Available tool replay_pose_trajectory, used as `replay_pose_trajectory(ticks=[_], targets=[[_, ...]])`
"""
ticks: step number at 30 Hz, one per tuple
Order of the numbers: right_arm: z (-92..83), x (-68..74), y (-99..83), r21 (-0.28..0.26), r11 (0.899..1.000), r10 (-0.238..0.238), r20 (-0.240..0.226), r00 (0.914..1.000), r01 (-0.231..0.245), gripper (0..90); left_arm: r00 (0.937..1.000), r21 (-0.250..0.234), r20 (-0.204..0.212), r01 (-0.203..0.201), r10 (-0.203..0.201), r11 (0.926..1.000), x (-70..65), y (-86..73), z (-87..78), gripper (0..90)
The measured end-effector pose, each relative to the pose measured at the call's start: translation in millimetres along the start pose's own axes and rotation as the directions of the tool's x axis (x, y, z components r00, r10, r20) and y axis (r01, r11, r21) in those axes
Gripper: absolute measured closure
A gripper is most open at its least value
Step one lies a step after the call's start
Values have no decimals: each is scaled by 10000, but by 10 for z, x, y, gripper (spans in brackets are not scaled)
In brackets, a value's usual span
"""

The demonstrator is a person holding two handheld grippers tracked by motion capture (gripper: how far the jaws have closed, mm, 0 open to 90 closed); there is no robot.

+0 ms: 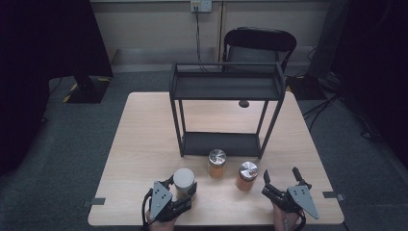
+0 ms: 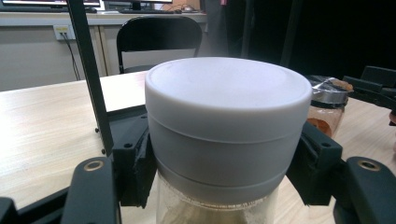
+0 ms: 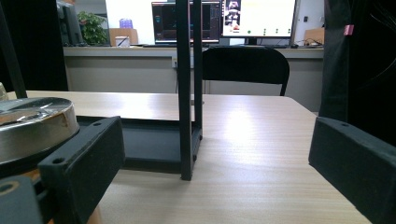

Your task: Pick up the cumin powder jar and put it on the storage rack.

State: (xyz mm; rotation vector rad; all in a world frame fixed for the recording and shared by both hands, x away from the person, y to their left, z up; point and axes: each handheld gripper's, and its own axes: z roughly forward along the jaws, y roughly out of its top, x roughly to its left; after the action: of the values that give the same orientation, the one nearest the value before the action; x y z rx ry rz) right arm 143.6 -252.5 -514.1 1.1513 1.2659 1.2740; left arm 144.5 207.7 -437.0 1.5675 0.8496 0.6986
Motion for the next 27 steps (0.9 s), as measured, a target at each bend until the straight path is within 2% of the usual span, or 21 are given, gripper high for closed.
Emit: replay_pose_trajectory(ticks=[27], targets=[[-3,0,-5,-29,10000,0,0,10000,0,27,9996,-171,-42,-292,291,9994,100,216,56,343]])
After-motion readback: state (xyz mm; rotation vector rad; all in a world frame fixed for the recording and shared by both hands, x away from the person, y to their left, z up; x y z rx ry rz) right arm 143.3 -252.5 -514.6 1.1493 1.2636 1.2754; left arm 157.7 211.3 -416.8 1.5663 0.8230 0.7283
